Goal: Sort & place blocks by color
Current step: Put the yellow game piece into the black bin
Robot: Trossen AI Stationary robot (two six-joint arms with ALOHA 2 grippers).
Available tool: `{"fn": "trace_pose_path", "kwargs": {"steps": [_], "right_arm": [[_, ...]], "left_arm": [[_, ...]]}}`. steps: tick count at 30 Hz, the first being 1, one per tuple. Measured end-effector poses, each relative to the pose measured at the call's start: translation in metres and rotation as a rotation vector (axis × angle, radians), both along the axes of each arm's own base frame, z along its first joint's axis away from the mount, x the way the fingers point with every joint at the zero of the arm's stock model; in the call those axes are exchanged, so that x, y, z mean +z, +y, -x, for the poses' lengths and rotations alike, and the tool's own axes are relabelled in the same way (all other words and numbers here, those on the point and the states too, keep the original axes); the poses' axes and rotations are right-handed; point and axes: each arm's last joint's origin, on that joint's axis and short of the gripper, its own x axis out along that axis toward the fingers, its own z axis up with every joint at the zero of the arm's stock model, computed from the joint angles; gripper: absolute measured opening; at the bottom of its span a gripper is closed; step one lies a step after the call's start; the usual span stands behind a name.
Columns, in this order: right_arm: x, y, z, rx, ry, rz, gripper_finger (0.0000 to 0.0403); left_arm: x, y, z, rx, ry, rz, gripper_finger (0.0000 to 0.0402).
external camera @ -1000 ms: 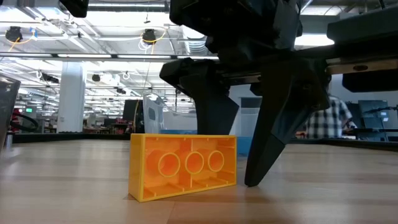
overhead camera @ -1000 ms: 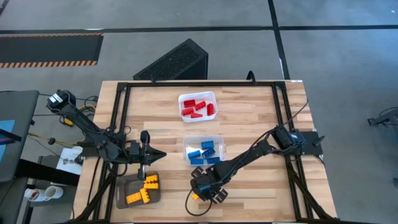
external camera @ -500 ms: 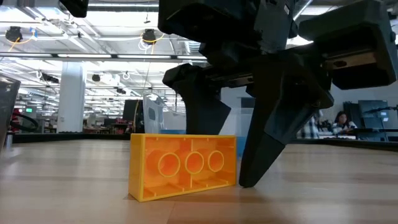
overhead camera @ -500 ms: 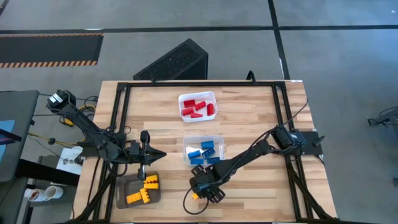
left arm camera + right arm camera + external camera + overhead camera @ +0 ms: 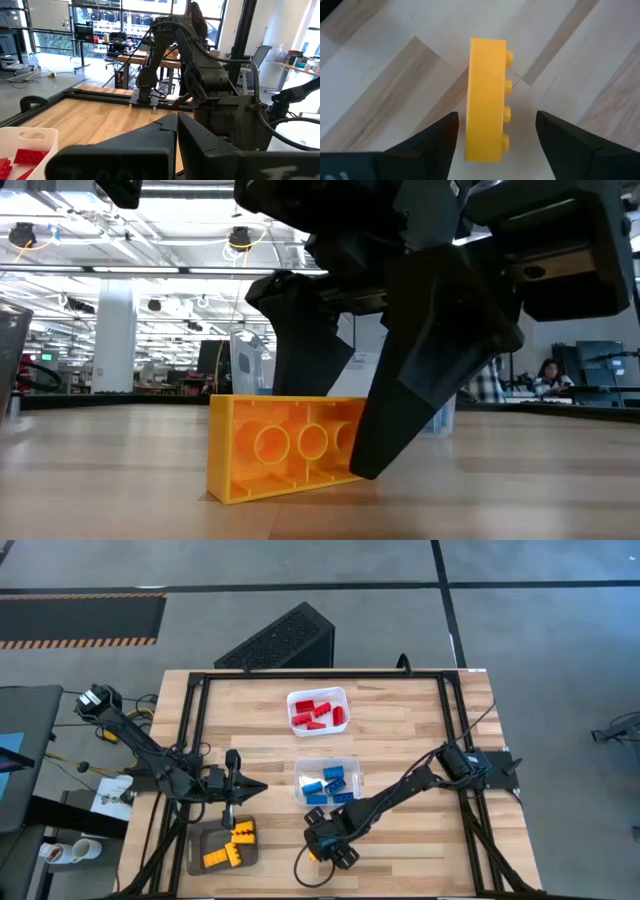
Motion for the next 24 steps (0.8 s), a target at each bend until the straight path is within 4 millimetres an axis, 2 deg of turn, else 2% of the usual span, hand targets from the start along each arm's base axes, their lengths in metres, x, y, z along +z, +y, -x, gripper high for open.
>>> {"fn": "trace_pose_path", "kwargs": {"steps": [5,14,19,24], "right_arm": [[0.000,-0.001,0.000,-0.022,0.007,-0.006,0.0243],[0.000,-0.002,0.000,-0.041,0.014,-0.002,0.0089],[0.011,-0.008,-0.007,-0.163,0.009,-0.002,0.0085],[0.029,-0.017,-0.018,-0.229,0.002,-0.041,0.0085]], "left_arm": [[-0.001,0.000,0.000,-0.001,0.007,0.008,0.0000],[-0.004,0.000,0.000,-0.003,0.032,0.012,0.0000],[-0.006,-0.001,0.000,-0.014,0.045,0.001,0.0006],[-0.014,-0.007,-0.006,-0.066,0.080,-0.048,0.0048]]}}
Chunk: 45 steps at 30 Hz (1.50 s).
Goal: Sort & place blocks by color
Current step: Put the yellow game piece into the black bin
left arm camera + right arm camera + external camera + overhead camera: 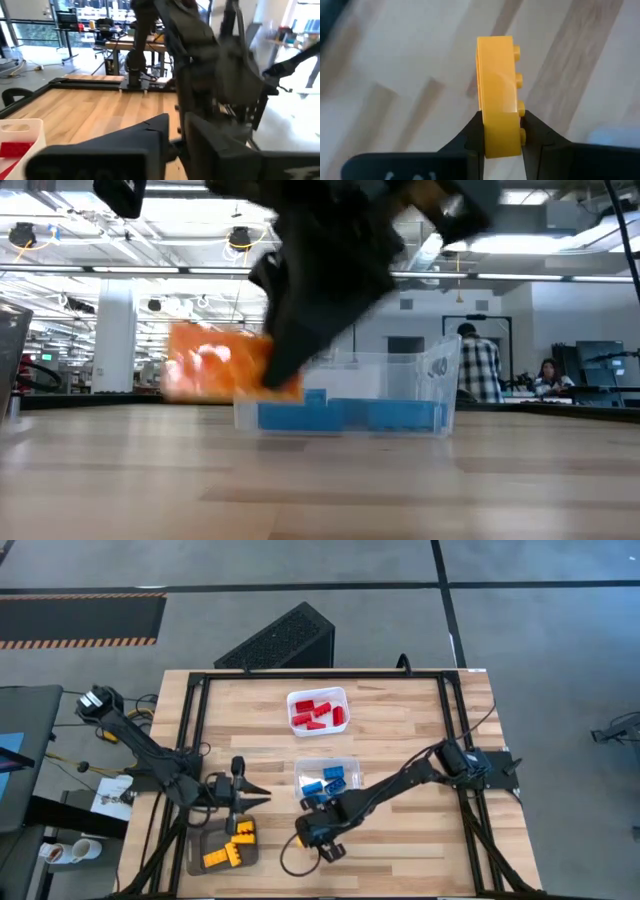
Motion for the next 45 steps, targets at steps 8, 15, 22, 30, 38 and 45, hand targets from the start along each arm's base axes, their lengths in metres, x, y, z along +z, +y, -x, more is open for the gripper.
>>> {"fn": "trace_pose_path", "kwargs": {"steps": [8,15,22,30,38,45], "right_arm": [[0.035,-0.008,-0.008,-0.017,-0.033,-0.097,0.0085],[0.073,-0.033,0.003,-0.068,-0.133,-0.139,0.0085],[0.087,-0.058,0.021,-0.092,-0.347,-0.320,0.0085],[0.066,-0.086,0.034,-0.089,-0.548,-0.655,0.0085],[0.056,-0.085,0.033,-0.057,-0.513,-0.732,0.0085],[0.054,-0.076,0.034,-0.024,-0.498,-0.745,0.0085]], "left_arm": [[-0.015,-0.011,-0.012,-0.021,0.014,-0.122,0.0168],[-0.014,-0.014,-0.014,-0.051,-0.014,-0.153,0.0237],[-0.013,-0.016,-0.013,-0.092,-0.021,-0.192,0.0252],[-0.020,-0.024,-0.021,-0.121,-0.061,-0.296,0.0251],[-0.017,-0.042,-0.054,-0.075,-0.096,-0.451,0.0251],[-0.021,-0.049,-0.067,-0.098,-0.037,-0.507,0.0247]]}}
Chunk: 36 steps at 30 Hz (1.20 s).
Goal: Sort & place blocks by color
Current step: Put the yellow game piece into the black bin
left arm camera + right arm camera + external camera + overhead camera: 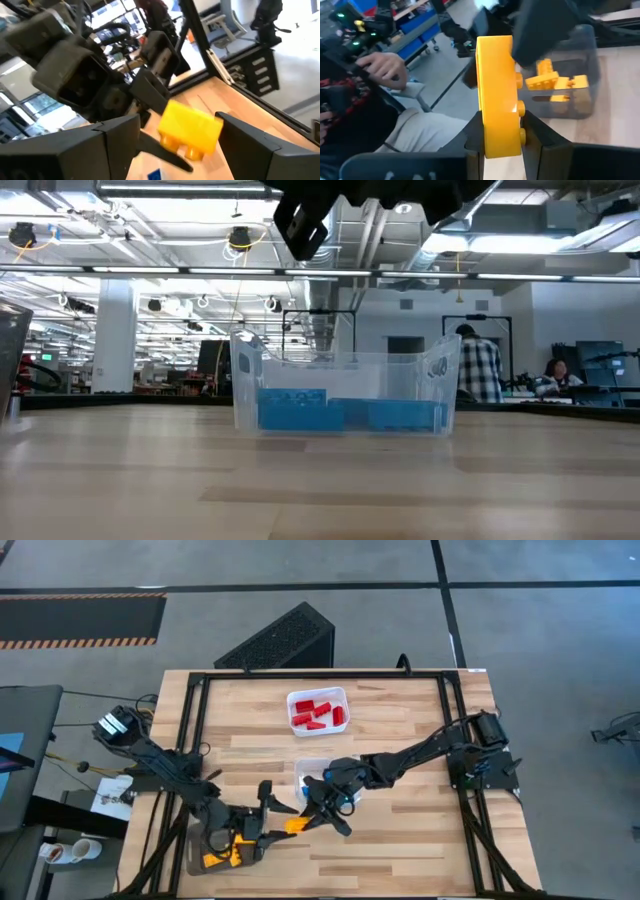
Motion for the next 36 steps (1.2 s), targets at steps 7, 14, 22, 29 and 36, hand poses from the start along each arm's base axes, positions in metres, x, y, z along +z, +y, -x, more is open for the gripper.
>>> {"fn": "trace_pose_path", "kwargs": {"steps": [7,14,22,29,36], "right_arm": [[0.001,0.003,0.001,0.023,-0.006,-0.006,0.0085],[0.000,0.001,0.001,0.008,0.021,-0.022,0.0126],[-0.002,-0.008,0.001,-0.020,0.122,-0.079,0.0245],[0.025,-0.028,0.032,-0.019,0.372,-0.023,0.0274],[0.057,-0.022,0.060,-0.151,0.299,0.141,0.0275]], "left_arm": [[-0.001,-0.001,0.000,-0.040,0.015,0.016,0.0202],[-0.003,0.000,-0.001,-0.069,0.034,-0.010,0.0112],[-0.003,0.003,-0.002,-0.058,0.054,-0.007,0.0112],[0.026,0.009,0.044,0.021,0.190,0.029,0.0116],[0.058,0.009,0.078,-0.001,0.587,0.396,0.0112]]}}
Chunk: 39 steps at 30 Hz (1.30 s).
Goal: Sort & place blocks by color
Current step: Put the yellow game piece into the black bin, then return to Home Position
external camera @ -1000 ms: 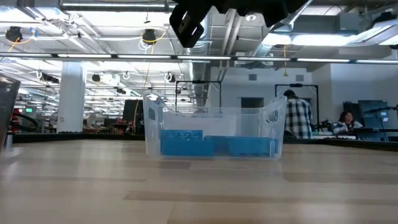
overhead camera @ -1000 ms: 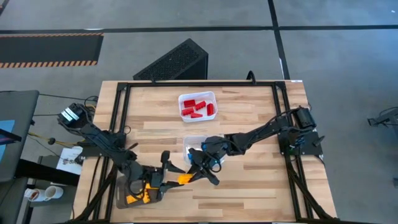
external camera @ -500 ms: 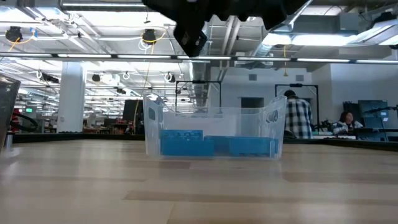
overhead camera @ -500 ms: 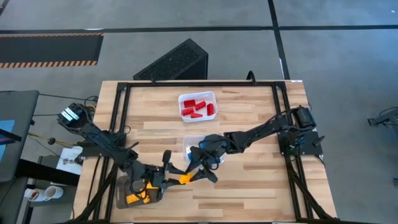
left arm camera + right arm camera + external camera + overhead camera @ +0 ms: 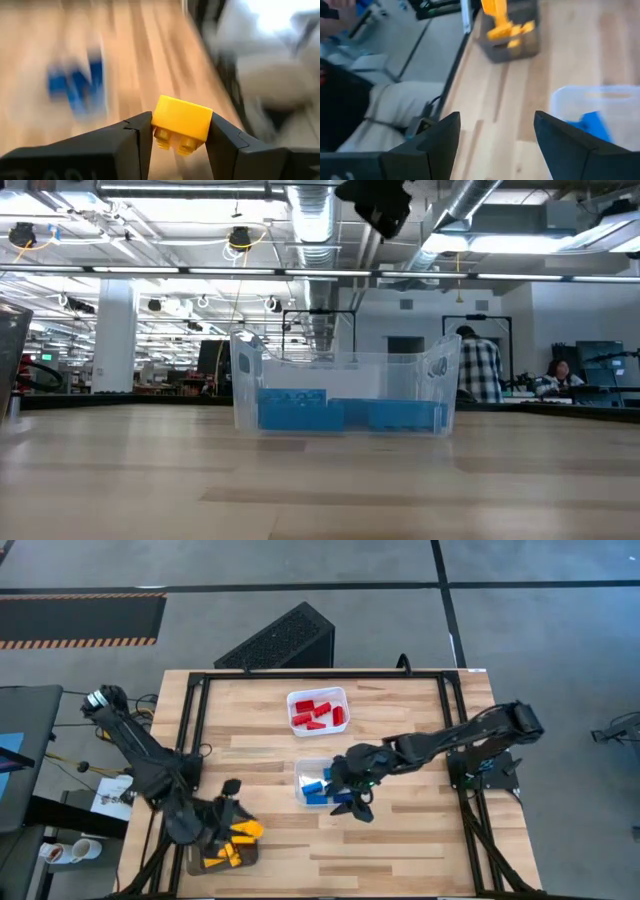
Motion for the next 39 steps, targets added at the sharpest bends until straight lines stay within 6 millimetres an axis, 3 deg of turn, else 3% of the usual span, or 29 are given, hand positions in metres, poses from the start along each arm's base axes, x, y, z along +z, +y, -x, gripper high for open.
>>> {"fn": "trace_pose_path", "kwargs": {"steps": [5,8,11,15,19,23,27,31,35,39], "right_arm": [[0.009,0.005,0.006,-0.059,-0.057,0.082,0.0275],[0.008,0.008,0.007,-0.061,-0.049,0.091,0.0275],[0.005,0.009,0.006,-0.074,-0.031,0.090,0.0275],[0.004,0.009,0.006,-0.078,-0.029,0.084,0.0276],[0.007,0.009,0.007,-0.079,-0.032,0.083,0.0276],[0.007,0.007,0.007,-0.083,-0.031,0.083,0.0276],[0.008,0.007,0.008,-0.078,-0.041,0.091,0.0276],[0.026,0.004,0.019,-0.043,-0.106,0.133,0.0276],[0.047,-0.004,0.040,-0.035,-0.163,0.157,0.0273],[0.074,-0.019,0.064,-0.103,-0.249,0.206,0.0264]], "left_arm": [[-0.005,-0.012,0.009,0.079,0.464,-0.026,0.0112],[-0.012,-0.022,0.007,0.095,0.631,-0.049,0.0112],[-0.020,-0.032,0.003,0.089,0.689,-0.032,0.0131],[-0.027,-0.034,-0.003,0.200,0.741,0.029,0.0187],[-0.025,-0.035,-0.005,0.186,0.751,0.076,0.0241],[-0.018,-0.031,-0.006,0.172,0.727,0.097,0.0269],[0.004,-0.023,-0.004,0.141,0.536,0.033,0.0265],[0.033,-0.011,0.014,0.139,0.173,-0.068,0.0235],[0.048,0.010,0.032,0.125,-0.093,-0.066,0.0185],[0.046,0.036,0.037,0.117,-0.264,-0.005,0.0116]]}}
